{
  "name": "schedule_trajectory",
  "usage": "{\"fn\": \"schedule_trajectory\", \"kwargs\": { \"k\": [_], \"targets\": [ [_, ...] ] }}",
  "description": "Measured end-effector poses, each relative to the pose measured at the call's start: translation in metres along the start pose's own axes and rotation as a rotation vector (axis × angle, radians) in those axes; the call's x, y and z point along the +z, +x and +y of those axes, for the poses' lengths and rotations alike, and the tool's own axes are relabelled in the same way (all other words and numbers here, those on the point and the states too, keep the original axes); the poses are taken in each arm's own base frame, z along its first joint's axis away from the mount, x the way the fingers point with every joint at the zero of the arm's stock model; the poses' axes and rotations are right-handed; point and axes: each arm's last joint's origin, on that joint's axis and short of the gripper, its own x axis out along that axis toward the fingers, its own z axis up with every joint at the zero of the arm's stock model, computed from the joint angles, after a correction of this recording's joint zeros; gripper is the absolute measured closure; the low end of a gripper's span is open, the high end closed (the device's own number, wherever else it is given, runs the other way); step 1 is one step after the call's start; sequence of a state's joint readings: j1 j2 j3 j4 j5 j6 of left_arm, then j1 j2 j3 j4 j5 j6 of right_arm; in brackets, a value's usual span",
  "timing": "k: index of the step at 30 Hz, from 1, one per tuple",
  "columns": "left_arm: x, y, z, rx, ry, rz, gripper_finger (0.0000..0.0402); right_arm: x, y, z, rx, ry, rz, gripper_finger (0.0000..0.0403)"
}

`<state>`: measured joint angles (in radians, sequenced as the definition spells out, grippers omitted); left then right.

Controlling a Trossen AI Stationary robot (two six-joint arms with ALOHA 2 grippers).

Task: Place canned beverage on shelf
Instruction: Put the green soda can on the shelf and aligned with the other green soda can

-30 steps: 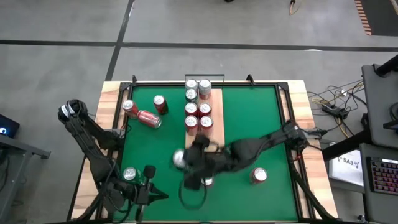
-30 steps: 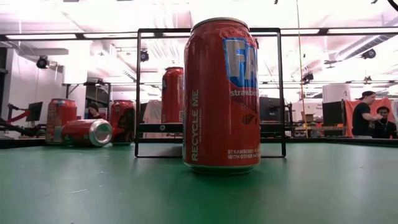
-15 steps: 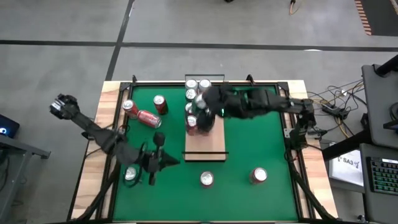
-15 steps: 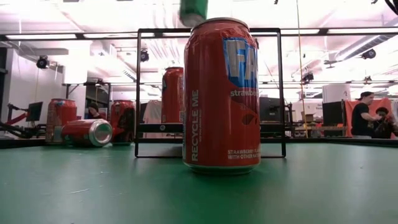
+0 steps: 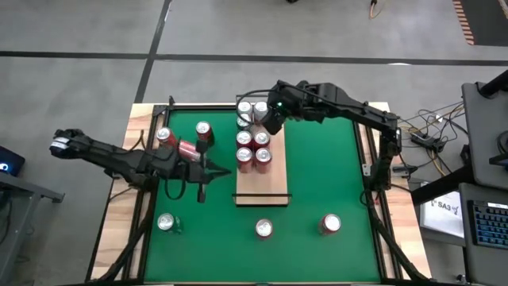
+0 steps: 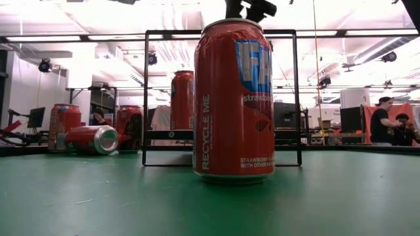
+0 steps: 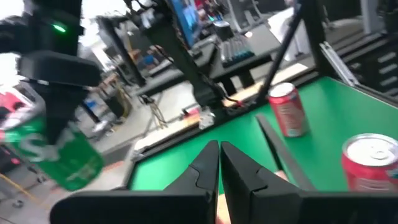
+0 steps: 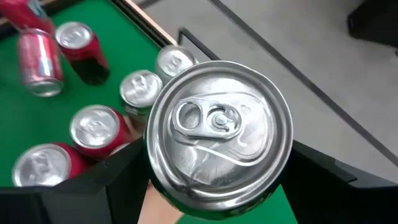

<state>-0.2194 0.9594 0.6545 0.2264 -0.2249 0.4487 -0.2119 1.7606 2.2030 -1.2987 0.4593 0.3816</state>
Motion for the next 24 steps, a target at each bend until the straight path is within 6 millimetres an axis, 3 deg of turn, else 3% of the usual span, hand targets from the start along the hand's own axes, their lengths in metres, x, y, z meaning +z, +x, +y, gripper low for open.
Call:
{"fn": "schedule_trajectory", "kwargs": {
  "k": [11, 24],
  "targets": [
    [-0.011, -0.025, 0.008, 0.074, 0.045, -0.076, 0.0402, -0.026, 0.029, -0.021, 0.03, 0.067, 0.028, 0.0115],
    [-0.012, -0.028, 0.012, 0.107, 0.157, -0.078, 0.0402, -0.073, 0.084, -0.024, 0.059, 0.22, -0.039, 0.0115]
  ]
}}
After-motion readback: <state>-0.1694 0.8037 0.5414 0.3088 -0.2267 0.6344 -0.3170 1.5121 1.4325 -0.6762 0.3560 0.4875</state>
